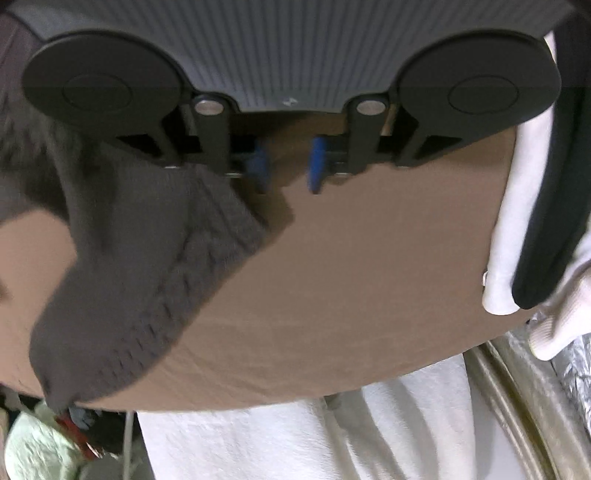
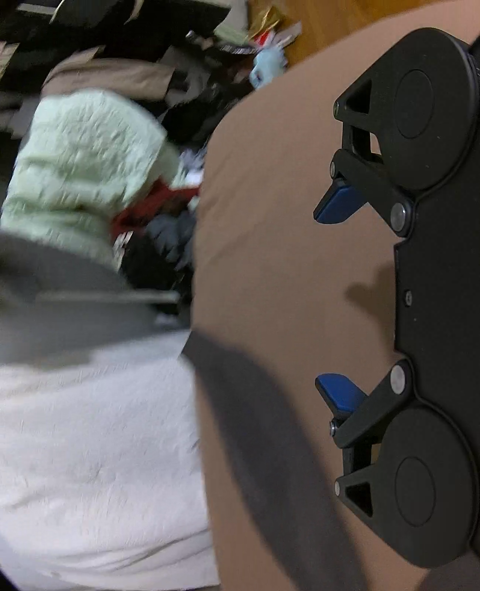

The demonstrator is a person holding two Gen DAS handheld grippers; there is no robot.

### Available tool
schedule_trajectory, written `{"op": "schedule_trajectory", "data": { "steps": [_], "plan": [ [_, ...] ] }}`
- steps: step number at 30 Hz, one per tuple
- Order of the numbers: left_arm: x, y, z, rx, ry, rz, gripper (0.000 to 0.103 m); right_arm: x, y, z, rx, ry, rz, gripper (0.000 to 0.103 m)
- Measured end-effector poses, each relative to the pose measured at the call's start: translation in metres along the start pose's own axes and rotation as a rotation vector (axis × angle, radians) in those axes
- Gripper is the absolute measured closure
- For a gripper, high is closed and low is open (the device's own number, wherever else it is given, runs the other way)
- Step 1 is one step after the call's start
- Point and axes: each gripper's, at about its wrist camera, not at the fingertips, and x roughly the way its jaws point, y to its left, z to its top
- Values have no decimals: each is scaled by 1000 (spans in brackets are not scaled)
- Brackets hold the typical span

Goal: Fold clothes

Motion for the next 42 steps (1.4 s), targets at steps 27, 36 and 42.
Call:
{"op": "schedule_trajectory", "data": {
  "steps": [27, 36, 42],
  "plan": [
    [10, -20, -12, -21, -102, 12, 103, -101, -67, -77, 232, -353, -157, 98],
    [14, -8, -7, -61, -60, -20, 82, -39, -71, -76, 93, -6, -365, 57],
    [12, 4, -7, -128, -102, -154, 34, -55, -78, -83, 235, -71, -270, 42]
  ]
}}
